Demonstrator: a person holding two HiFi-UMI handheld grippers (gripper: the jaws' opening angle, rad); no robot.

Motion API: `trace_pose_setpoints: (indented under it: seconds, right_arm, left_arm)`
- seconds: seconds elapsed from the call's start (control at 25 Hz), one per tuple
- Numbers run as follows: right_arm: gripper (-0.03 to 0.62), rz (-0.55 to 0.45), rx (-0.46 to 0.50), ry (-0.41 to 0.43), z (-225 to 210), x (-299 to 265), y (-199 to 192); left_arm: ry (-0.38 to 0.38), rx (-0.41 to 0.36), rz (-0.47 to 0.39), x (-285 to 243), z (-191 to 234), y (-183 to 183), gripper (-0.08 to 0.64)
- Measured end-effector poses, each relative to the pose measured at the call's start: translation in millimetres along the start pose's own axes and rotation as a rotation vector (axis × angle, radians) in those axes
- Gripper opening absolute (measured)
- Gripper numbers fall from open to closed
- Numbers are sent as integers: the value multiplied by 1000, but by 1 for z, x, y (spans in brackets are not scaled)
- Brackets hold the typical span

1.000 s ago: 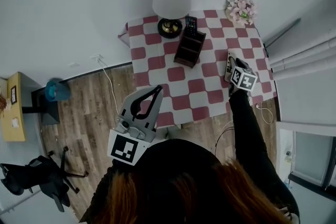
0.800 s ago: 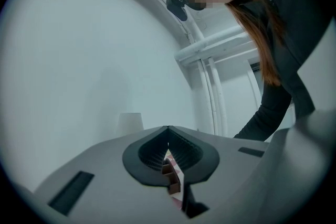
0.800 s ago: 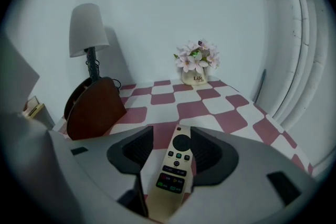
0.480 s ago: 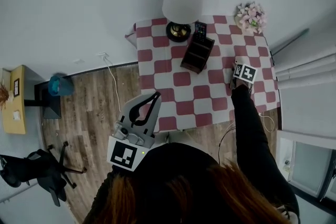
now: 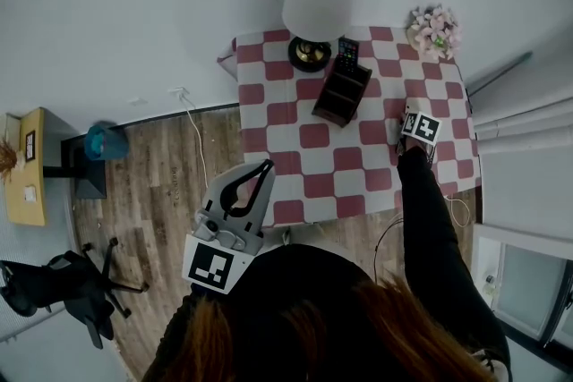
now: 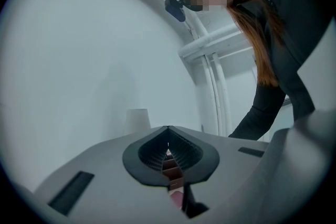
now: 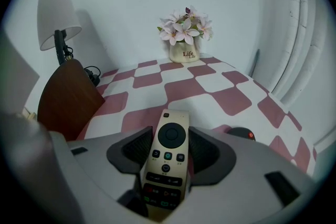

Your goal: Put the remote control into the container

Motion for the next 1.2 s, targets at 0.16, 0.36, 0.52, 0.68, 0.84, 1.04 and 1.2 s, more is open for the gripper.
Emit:
trace_pose_setpoints:
  seconds: [0.16,0.36,0.52,0.68,0.84,1.04,1.2]
  right_arm:
    - [216,-36,13,12,2,7,-1]
    - [215,-169,-10,86,15,36,6]
    - [215,-268,-8,175,34,66,12]
    - [213,-349,19,291,63,102,19]
    - [213,-486,19,414,102,143,36]
    - [213,-652,-27,497,140,173,58]
    - [213,-754,-45,525,163,184,70]
  left_arm:
    - [-16,-4,-1,-2,1,0,9]
    - [-29,-2,-11,-4,2,-1,9]
    - [-44,5,-28,-8,3,0,9]
    - [-68,3,-48,-10,1,3,9]
    - [-87,6,-62,-14,0,4,9]
    - [-95,5,-82,-14,0,8,9]
    - [-100,-3,-82,-10,1,10,9]
Point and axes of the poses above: the fingertips, and each gripper's own axes: x backward along the fingers, z to its left, y out of its top, the point moved 6 cm from there along x, backward along the fingers, and after that the axes turned 5 degrees about -x, right-handed, at the moved point
